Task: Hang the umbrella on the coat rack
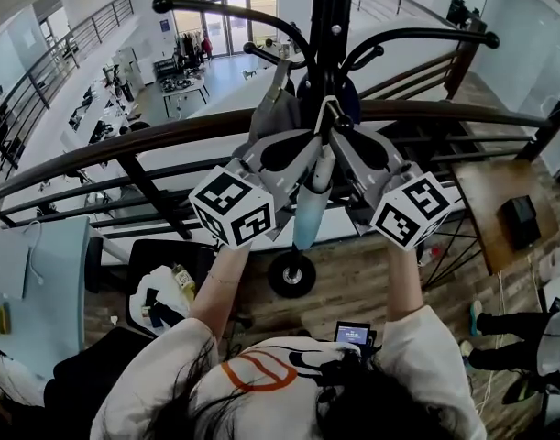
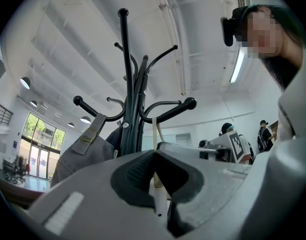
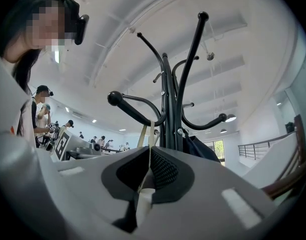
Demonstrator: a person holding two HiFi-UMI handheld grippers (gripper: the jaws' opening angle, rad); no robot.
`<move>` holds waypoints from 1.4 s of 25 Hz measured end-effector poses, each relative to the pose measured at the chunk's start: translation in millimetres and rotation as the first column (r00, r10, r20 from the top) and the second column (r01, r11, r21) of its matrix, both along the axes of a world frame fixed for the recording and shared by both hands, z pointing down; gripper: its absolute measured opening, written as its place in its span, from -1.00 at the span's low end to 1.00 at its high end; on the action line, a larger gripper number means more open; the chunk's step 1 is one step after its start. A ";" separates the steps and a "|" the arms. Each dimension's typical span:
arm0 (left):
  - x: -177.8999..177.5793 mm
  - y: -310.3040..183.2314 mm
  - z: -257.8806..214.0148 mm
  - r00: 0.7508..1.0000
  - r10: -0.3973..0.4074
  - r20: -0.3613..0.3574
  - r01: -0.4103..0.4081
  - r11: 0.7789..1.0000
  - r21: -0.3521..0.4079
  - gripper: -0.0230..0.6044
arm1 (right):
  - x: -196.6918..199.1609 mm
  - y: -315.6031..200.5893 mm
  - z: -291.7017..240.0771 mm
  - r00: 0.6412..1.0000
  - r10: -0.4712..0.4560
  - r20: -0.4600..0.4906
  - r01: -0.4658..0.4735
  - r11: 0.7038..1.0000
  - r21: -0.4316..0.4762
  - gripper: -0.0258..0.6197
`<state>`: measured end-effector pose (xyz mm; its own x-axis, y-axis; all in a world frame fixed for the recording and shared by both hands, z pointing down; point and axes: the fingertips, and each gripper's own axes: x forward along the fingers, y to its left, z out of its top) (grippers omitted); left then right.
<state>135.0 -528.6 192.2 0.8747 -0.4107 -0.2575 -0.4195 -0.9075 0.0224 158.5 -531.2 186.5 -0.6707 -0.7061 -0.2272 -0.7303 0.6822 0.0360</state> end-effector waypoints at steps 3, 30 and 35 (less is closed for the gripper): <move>-0.2 5.8 -0.3 1.000 -0.003 0.019 0.002 0.999 0.045 -0.90 | -6.2 4.0 -0.3 1.000 0.000 0.016 0.000 1.000 0.000 -0.81; -64.9 67.8 102.9 0.997 -0.002 0.081 0.016 0.984 -0.176 -0.80 | -36.0 65.9 97.7 0.996 0.089 0.027 -0.083 0.978 -0.194 -0.74; -82.3 90.9 152.4 0.985 -0.009 0.171 0.052 0.967 -0.249 -0.80 | -49.4 84.9 136.6 0.989 0.144 0.041 -0.128 0.955 -0.268 -0.77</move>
